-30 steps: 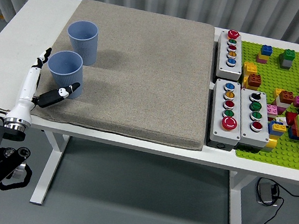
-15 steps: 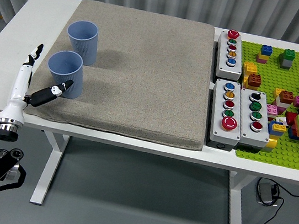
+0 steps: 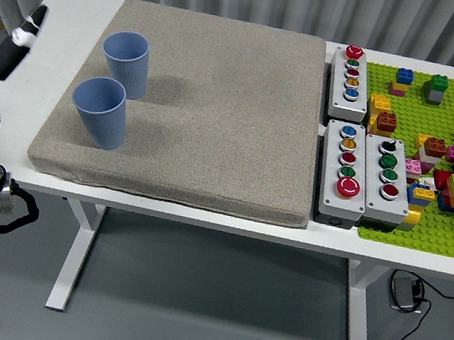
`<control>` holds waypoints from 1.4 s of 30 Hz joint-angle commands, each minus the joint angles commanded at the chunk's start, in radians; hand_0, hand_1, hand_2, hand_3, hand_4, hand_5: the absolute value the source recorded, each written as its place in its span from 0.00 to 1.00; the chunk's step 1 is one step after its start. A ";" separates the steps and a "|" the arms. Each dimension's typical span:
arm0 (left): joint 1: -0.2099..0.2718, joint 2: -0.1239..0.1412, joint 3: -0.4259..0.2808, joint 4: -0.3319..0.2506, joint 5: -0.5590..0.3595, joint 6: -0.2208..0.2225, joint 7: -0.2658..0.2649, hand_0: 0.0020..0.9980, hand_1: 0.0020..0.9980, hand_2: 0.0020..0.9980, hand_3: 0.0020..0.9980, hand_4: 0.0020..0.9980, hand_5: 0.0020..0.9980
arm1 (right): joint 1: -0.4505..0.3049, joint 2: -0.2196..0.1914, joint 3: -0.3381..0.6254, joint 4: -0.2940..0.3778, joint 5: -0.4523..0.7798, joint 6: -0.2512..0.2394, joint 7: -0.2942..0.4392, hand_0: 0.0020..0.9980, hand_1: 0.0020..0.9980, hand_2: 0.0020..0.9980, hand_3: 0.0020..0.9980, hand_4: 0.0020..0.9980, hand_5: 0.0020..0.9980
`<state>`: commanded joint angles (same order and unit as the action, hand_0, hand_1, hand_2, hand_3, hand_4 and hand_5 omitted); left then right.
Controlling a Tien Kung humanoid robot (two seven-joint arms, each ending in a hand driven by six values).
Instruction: Pick cup pour cup place
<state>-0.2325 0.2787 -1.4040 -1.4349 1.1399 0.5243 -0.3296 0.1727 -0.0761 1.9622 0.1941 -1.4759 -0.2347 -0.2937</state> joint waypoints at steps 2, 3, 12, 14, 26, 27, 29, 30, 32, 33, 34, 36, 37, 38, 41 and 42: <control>-0.046 0.004 -0.016 0.023 -0.085 -0.069 -0.001 0.75 0.74 0.78 0.76 0.79 1.00 | 0.001 -0.001 -0.002 0.000 0.001 -0.001 0.000 0.68 0.60 0.58 0.59 0.00 0.10; -0.070 0.006 -0.027 0.045 -0.125 -0.098 0.004 0.75 0.74 0.78 0.76 0.79 1.00 | 0.002 -0.001 -0.004 0.000 0.003 -0.002 0.000 0.68 0.60 0.58 0.59 0.00 0.10; -0.167 0.006 -0.077 0.196 -0.371 -0.210 0.047 0.79 0.80 0.84 0.83 0.76 1.00 | 0.015 -0.001 -0.012 0.000 0.013 -0.010 0.000 0.68 0.60 0.58 0.59 0.00 0.10; -0.172 0.007 -0.079 0.216 -0.378 -0.221 0.049 0.79 0.80 0.84 0.83 0.76 1.00 | 0.018 0.000 -0.014 0.000 0.016 -0.012 0.001 0.68 0.60 0.58 0.59 0.00 0.10; -0.145 -0.027 -0.119 0.207 -0.347 -0.199 0.023 0.81 0.81 0.86 0.85 0.77 1.00 | 0.021 0.001 -0.011 -0.001 0.021 -0.019 0.007 0.68 0.60 0.58 0.59 0.00 0.10; -0.135 -0.039 -0.121 0.189 -0.359 -0.166 -0.004 0.81 0.81 0.86 0.85 0.77 1.00 | 0.021 0.001 -0.012 -0.001 0.021 -0.019 0.006 0.68 0.60 0.58 0.59 0.00 0.10; -0.122 -0.058 -0.119 0.161 -0.388 -0.120 -0.041 0.81 0.81 0.85 0.84 0.77 1.00 | 0.022 0.001 -0.010 -0.001 0.018 -0.019 0.005 0.68 0.60 0.58 0.59 0.00 0.10; -0.109 -0.074 -0.112 0.137 -0.416 -0.085 -0.074 0.81 0.81 0.85 0.84 0.77 1.00 | 0.023 0.001 -0.009 -0.001 0.015 -0.018 0.004 0.68 0.60 0.58 0.59 0.00 0.10; -0.080 -0.111 -0.091 0.065 -0.496 0.005 -0.163 0.81 0.81 0.85 0.84 0.77 1.00 | 0.023 0.001 -0.006 -0.001 0.010 -0.018 0.003 0.68 0.60 0.58 0.59 0.00 0.10; -0.071 -0.120 -0.083 0.038 -0.532 0.044 -0.202 0.81 0.81 0.85 0.84 0.77 1.00 | 0.023 0.001 -0.006 -0.001 0.009 -0.018 0.003 0.68 0.60 0.58 0.59 0.00 0.10; -0.051 -0.140 -0.071 -0.002 -0.561 0.089 -0.248 0.80 0.80 0.86 0.84 0.76 1.00 | 0.024 0.001 -0.004 -0.001 0.005 -0.018 0.003 0.68 0.60 0.58 0.59 0.00 0.10; -0.024 -0.157 -0.047 -0.055 -0.586 0.121 -0.316 0.80 0.80 0.86 0.84 0.76 1.00 | 0.025 0.001 -0.002 -0.001 -0.001 -0.017 0.003 0.68 0.60 0.58 0.59 0.00 0.10; -0.015 -0.158 -0.036 -0.074 -0.586 0.121 -0.316 0.80 0.80 0.86 0.84 0.76 1.00 | 0.026 0.001 -0.001 -0.001 -0.002 -0.017 0.003 0.68 0.60 0.58 0.59 0.00 0.10; -0.010 -0.158 -0.027 -0.090 -0.581 0.121 -0.316 0.80 0.80 0.86 0.84 0.76 1.00 | 0.026 0.001 0.000 -0.001 -0.004 -0.017 0.002 0.68 0.60 0.58 0.59 0.00 0.10; -0.006 -0.157 -0.016 -0.114 -0.558 0.121 -0.316 0.81 0.81 0.86 0.83 0.76 1.00 | 0.025 0.002 0.000 -0.001 -0.008 -0.015 0.001 0.68 0.60 0.58 0.59 0.00 0.10; -0.005 -0.157 -0.014 -0.118 -0.552 0.121 -0.316 0.81 0.81 0.86 0.83 0.76 1.00 | 0.025 0.002 0.000 -0.001 -0.007 -0.016 0.001 0.68 0.60 0.58 0.59 0.00 0.10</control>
<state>-0.2379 0.1221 -1.4183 -1.5529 0.5879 0.6454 -0.6454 0.1975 -0.0744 1.9621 0.1936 -1.4828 -0.2505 -0.2925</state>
